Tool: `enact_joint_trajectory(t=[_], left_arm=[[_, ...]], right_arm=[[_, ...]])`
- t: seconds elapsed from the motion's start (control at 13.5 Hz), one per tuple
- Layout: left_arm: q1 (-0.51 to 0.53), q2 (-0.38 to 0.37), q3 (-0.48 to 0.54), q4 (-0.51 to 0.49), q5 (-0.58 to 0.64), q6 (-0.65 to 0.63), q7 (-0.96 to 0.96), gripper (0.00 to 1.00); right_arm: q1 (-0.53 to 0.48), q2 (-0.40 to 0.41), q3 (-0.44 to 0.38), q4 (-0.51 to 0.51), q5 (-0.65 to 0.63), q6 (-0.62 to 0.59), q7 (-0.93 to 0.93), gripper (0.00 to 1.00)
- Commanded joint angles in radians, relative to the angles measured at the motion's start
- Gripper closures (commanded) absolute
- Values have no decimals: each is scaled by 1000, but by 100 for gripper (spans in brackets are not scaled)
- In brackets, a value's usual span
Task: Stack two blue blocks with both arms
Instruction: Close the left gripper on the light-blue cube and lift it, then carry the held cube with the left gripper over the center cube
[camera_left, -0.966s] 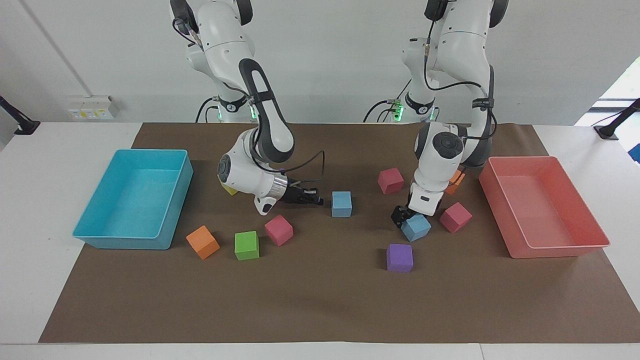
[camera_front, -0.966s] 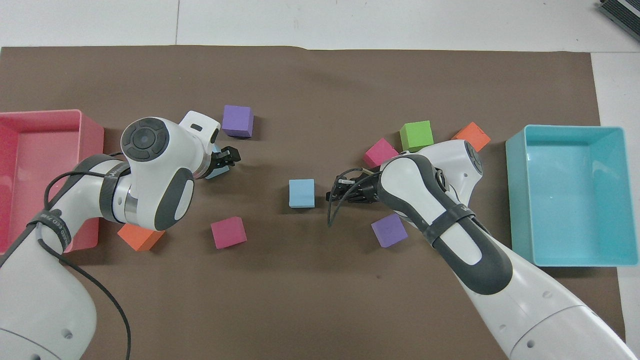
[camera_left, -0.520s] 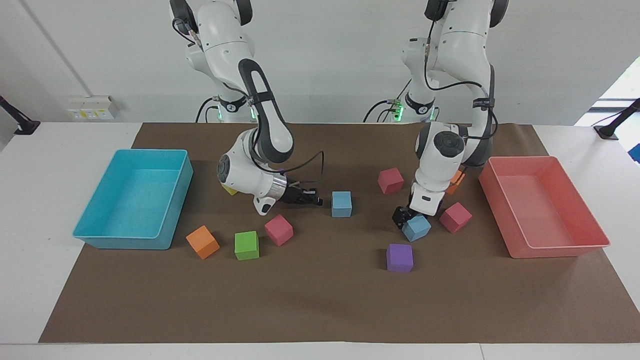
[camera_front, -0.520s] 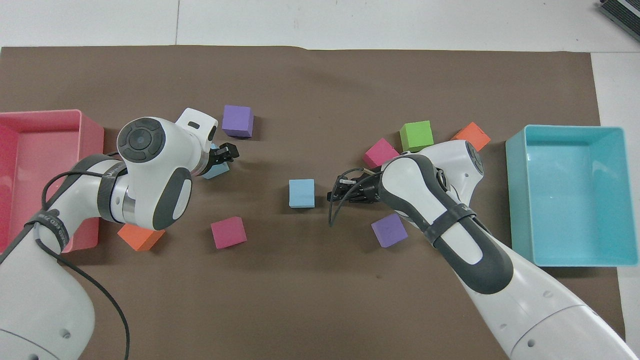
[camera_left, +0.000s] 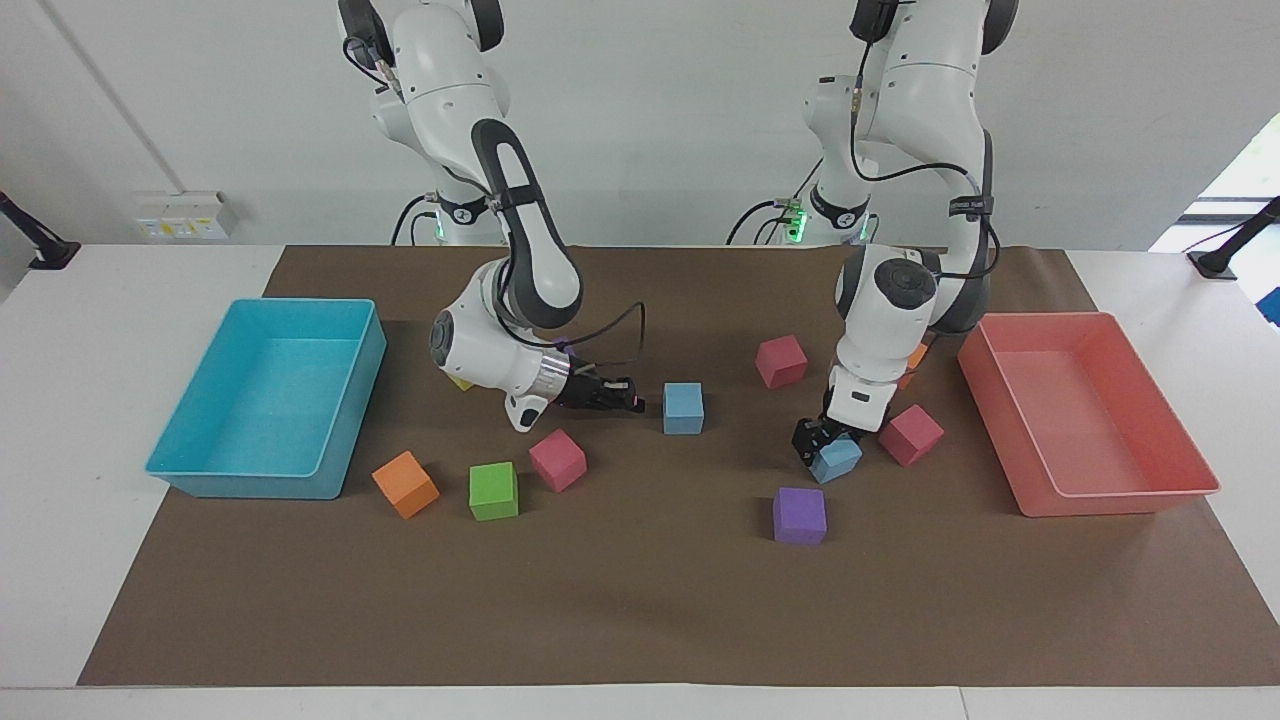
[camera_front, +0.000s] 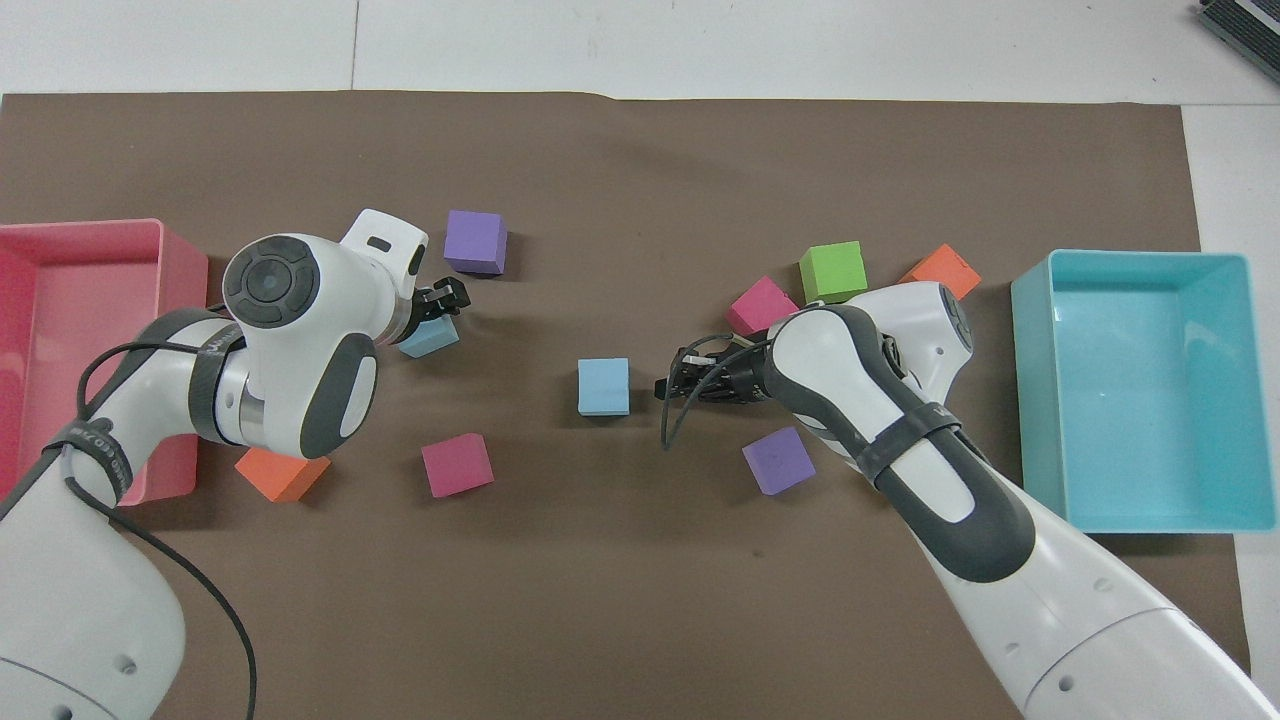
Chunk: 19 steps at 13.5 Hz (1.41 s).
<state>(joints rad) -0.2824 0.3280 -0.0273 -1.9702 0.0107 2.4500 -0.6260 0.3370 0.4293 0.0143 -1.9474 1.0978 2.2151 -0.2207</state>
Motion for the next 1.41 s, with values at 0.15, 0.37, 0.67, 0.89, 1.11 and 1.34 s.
enact_joint_trajectory(t=[0.15, 0.37, 0.67, 0.89, 1.11, 1.34], left_arm=[[6, -15, 1, -19, 25, -14, -9, 69], [0, -24, 1, -10, 165, -37, -5, 86], [-23, -75, -5, 25, 187, -129, -5, 94], [-107, -112, -6, 54, 187, -222, -6, 94], [-171, -156, -10, 57, 187, -267, -12, 98], [-243, -164, -11, 60, 183, -275, -18, 99]], right_arm=[[-13, -11, 4, -19, 37, -14, -54, 100], [-16, -12, 4, -19, 37, -14, -54, 100], [-16, -12, 4, -21, 37, -14, -54, 100], [-16, -12, 4, -21, 39, -14, -54, 100], [-16, -12, 4, -24, 47, -14, -54, 100], [-16, -12, 4, -24, 50, -14, -54, 100]])
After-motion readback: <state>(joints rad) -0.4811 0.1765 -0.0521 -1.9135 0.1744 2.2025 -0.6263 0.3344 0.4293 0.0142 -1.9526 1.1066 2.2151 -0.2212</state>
